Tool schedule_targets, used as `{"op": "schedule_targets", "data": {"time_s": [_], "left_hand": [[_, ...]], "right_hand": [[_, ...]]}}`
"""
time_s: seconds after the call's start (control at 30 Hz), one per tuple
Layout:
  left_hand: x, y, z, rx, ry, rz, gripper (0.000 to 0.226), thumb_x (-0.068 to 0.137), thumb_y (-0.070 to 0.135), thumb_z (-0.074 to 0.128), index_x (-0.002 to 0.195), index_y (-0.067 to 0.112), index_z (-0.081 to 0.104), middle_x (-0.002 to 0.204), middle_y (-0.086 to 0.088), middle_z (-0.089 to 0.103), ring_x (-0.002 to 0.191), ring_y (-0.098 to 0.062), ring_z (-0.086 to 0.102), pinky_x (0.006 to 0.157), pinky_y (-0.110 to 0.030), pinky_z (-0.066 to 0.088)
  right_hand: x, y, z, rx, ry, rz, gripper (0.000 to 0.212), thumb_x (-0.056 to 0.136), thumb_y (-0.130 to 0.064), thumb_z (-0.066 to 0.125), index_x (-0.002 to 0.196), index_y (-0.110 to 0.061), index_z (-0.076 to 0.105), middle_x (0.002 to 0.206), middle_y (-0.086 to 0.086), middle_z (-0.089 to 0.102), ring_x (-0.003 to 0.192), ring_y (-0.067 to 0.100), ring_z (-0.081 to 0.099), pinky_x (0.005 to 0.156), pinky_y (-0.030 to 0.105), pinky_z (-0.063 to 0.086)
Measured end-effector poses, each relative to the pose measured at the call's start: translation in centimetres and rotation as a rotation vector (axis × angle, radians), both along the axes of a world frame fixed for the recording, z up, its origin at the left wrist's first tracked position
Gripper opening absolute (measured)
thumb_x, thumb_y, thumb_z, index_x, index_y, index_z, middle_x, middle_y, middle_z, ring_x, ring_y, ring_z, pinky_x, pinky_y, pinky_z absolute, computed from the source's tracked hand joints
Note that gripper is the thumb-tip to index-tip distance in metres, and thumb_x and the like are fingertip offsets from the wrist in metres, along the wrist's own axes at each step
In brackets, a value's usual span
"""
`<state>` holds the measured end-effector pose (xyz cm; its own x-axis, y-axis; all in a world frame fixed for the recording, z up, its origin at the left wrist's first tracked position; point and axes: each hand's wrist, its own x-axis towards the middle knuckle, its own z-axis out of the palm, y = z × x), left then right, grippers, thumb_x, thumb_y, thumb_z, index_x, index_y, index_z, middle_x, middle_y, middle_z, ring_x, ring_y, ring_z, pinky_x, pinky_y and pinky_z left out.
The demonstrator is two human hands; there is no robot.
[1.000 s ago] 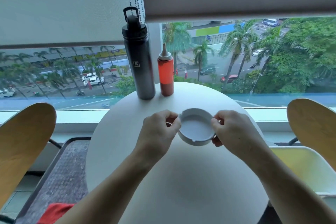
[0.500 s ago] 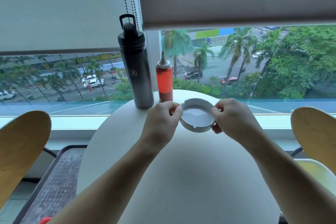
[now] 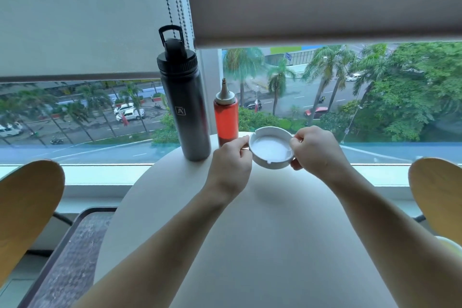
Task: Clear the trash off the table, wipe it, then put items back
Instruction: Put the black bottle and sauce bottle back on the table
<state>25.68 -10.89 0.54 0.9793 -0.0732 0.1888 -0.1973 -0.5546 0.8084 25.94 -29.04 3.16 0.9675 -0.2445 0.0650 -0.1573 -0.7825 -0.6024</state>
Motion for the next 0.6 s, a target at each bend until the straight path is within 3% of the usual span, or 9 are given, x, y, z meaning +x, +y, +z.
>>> {"op": "schedule_targets", "data": {"time_s": [0.1, 0.27, 0.47, 0.6], "left_hand": [[0.9, -0.4, -0.4, -0.003, 0.016, 0.01, 0.036, 0.091, 0.011, 0.045, 0.109, 0.024, 0.073, 0.075, -0.003, 0.066, 0.07, -0.024, 0.054, 0.069, -0.039, 0.05], [1.6, -0.8, -0.9, -0.034, 0.049, 0.029, 0.043, 0.091, 0.01, 0.045, 0.118, 0.028, 0.072, 0.093, -0.001, 0.075, 0.087, -0.022, 0.064, 0.077, -0.034, 0.052], [2.1, -1.1, -1.6, -0.031, 0.067, 0.033, 0.048, 0.093, 0.008, 0.045, 0.133, 0.027, 0.066, 0.107, 0.003, 0.075, 0.094, -0.018, 0.065, 0.076, -0.024, 0.049], [2.2, -1.3, -1.8, -0.035, 0.08, 0.044, 0.045, 0.096, 0.01, 0.046, 0.133, 0.025, 0.065, 0.109, 0.0, 0.074, 0.093, -0.019, 0.064, 0.071, -0.021, 0.044]], "right_hand": [[1.4, -0.2, -0.4, 0.003, 0.008, -0.004, 0.032, 0.091, -0.013, 0.047, 0.067, -0.007, 0.067, 0.047, 0.003, 0.066, 0.054, 0.018, 0.07, 0.065, 0.037, 0.061], [3.1, -0.2, -1.2, 0.001, 0.031, -0.008, 0.031, 0.091, -0.013, 0.047, 0.069, -0.007, 0.068, 0.047, 0.003, 0.067, 0.058, 0.02, 0.071, 0.067, 0.036, 0.061], [4.3, -0.1, -1.7, 0.004, 0.06, -0.008, 0.032, 0.091, -0.012, 0.046, 0.067, -0.006, 0.068, 0.049, 0.003, 0.068, 0.062, 0.019, 0.07, 0.065, 0.028, 0.058], [4.7, 0.0, -2.0, 0.0, 0.072, -0.006, 0.032, 0.088, -0.01, 0.045, 0.067, -0.007, 0.069, 0.05, 0.004, 0.068, 0.063, 0.021, 0.071, 0.068, 0.031, 0.06]]}}
